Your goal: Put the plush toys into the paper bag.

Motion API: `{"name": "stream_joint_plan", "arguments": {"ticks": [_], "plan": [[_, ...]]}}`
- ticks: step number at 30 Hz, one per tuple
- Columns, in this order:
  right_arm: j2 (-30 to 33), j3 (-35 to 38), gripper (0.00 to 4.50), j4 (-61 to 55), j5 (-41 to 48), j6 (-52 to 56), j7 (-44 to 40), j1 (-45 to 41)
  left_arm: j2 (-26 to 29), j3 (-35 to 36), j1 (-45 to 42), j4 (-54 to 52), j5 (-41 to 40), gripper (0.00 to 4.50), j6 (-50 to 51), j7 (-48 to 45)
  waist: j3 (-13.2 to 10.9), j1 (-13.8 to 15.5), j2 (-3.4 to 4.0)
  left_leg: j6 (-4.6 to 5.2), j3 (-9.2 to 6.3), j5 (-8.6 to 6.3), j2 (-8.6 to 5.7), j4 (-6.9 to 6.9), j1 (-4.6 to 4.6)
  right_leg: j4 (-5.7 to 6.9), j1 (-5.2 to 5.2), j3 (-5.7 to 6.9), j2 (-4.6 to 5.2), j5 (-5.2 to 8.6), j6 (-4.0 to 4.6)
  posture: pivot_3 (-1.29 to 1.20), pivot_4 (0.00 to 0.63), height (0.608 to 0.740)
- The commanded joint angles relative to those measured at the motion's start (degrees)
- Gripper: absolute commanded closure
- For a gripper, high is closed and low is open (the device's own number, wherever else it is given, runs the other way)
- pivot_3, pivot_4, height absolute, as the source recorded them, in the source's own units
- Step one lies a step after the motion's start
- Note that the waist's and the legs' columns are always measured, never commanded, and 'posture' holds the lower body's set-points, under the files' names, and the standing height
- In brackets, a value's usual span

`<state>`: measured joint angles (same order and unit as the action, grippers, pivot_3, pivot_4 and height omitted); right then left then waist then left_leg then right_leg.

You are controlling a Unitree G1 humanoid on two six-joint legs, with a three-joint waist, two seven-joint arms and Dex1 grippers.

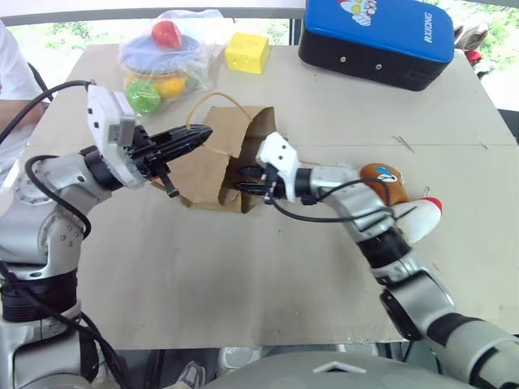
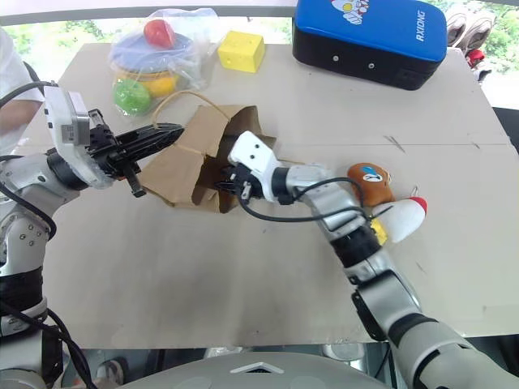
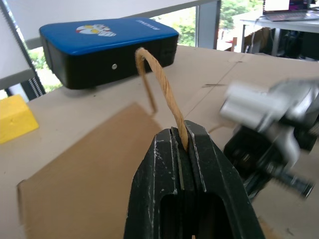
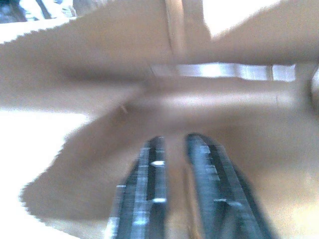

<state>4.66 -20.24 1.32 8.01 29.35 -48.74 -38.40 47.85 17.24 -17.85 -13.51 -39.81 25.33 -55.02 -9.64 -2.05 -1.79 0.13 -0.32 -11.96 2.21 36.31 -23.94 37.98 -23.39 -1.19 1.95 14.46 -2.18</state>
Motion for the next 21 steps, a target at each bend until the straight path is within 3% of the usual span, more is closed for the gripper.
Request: {"name": "stream_joint_plan", "arguments": {"ticks": [1,6,12,21], "plan": [[2.95,5.46,2.30,-17.57,6.47,11.00,1.53,0.90,-0.45,-0.37,-0.64,1.21,1.73,4.50,-3.32,-1.93,0.00,0.06,0.00,0.00,0.03,0.00,0.00,0.00,0.00,0.00,0.00,0.02,0.00,0.00,0.00,0.00,0.150,0.740],[9.02,14.50,0.15,-33.40,12.81,23.24,6.29,4.06,-1.67,-0.82,-1.04,1.56,2.38,4.50,-4.66,-2.10,0.02,0.13,-0.05,0.00,0.09,0.00,0.00,0.01,0.00,-0.02,0.01,-0.01,0.01,0.00,-0.01,0.00,0.150,0.740],[7.97,23.06,0.07,-39.54,18.54,27.26,14.19,7.10,-3.47,-2.60,-0.36,-0.84,3.48,4.50,-6.19,-1.98,0.02,-0.13,-0.05,0.01,0.17,0.00,0.01,0.01,0.03,-0.02,0.01,-0.08,0.01,0.01,-0.01,0.00,0.150,0.740],[27.15,29.17,0.07,-35.18,13.07,34.25,20.03,14.56,-5.91,-4.80,-1.97,-4.27,4.32,4.50,-6.00,0.63,0.01,1.06,-0.08,0.01,0.25,0.00,-0.05,0.01,-0.01,-0.10,0.01,-0.14,0.05,0.01,-0.03,0.00,0.150,0.740]]}}
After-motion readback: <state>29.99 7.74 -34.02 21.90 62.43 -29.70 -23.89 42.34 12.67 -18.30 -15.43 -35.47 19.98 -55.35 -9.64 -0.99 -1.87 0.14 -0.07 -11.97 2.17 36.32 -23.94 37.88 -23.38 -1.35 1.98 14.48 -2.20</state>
